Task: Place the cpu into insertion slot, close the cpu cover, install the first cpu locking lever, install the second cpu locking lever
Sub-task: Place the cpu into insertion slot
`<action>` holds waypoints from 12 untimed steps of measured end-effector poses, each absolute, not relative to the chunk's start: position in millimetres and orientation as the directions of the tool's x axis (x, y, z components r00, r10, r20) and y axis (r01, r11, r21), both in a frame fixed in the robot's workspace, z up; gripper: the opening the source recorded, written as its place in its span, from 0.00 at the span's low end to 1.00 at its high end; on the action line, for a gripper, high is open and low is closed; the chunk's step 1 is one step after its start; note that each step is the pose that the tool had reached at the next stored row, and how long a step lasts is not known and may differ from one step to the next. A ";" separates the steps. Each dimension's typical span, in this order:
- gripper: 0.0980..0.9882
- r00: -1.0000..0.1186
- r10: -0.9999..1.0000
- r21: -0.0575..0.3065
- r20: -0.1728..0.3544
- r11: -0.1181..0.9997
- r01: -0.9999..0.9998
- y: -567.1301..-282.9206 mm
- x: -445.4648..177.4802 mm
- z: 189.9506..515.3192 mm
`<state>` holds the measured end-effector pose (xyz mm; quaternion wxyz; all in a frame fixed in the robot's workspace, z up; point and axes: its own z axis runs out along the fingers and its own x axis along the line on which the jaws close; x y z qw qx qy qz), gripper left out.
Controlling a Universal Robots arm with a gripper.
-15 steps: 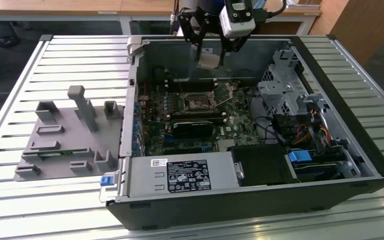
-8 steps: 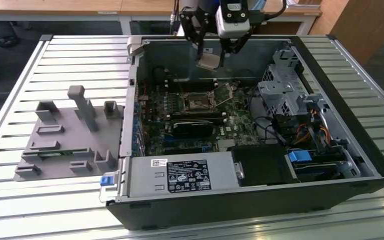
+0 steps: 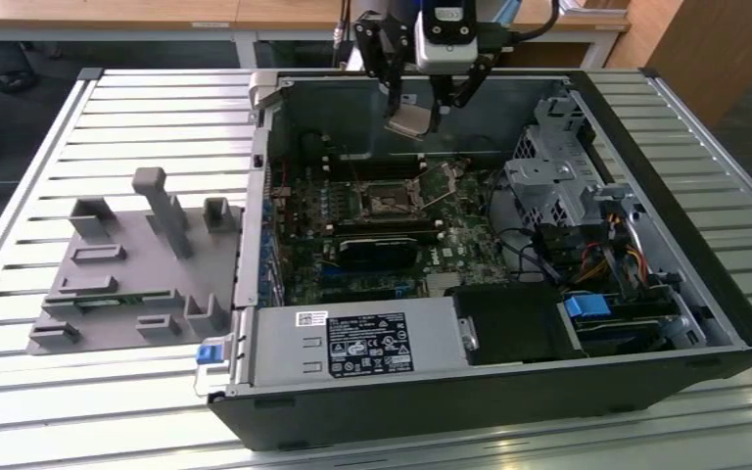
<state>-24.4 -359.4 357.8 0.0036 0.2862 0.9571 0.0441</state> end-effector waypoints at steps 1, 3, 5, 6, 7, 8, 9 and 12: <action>0.48 -0.828 0.560 0.086 0.018 0.825 0.559 -359.4 -24.4 357.7; 0.48 -0.810 0.586 0.086 0.018 0.807 0.585 -359.4 -24.4 357.7; 0.48 -0.793 0.609 0.086 0.018 0.789 0.608 -359.4 -24.4 357.6; 0.48 -0.785 0.620 0.085 0.017 0.781 0.619 -359.4 -24.4 357.5; 0.48 -0.776 0.630 0.085 0.017 0.773 0.629 -359.4 -24.4 357.5; 0.48 -0.767 0.641 0.085 0.017 0.764 0.640 -359.3 -24.4 357.4; 0.48 -0.758 0.651 0.085 0.017 0.755 0.650 -359.3 -24.4 357.4; 0.48 -0.733 0.680 0.084 0.016 0.729 0.679 -359.3 -24.4 357.3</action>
